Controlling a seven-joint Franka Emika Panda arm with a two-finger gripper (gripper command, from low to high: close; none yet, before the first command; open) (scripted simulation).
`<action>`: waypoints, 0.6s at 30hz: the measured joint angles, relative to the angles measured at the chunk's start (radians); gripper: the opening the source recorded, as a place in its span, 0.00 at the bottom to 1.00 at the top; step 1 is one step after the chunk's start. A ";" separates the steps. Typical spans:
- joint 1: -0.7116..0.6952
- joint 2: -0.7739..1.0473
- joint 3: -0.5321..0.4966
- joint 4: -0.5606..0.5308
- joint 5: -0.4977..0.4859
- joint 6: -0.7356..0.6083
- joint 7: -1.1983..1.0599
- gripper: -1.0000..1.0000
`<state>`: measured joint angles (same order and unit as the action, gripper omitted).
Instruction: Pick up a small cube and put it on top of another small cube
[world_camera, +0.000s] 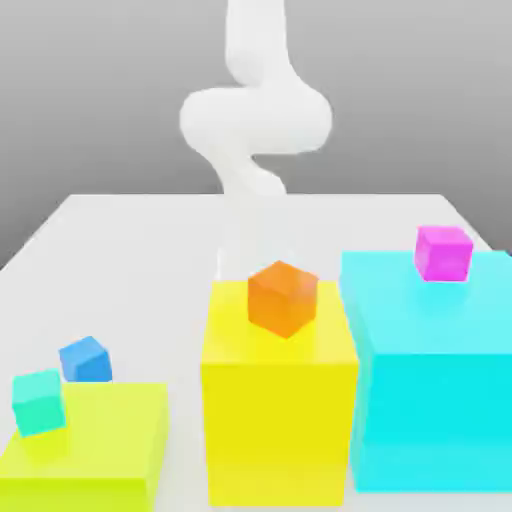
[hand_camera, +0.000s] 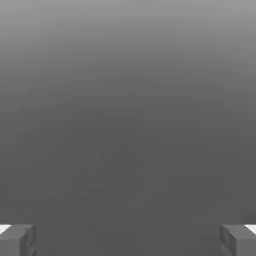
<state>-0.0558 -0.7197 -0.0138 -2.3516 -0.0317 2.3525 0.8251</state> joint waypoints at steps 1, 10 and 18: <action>-0.025 0.036 -0.008 -0.023 -0.014 0.023 0.011 0.50; -0.216 0.330 -0.113 -0.210 -0.101 0.214 0.082 0.50; -0.346 0.589 -0.251 -0.377 -0.083 0.387 0.074 0.50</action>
<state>-0.4018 -0.1307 -0.2649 -2.7285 -0.1143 2.7394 0.8991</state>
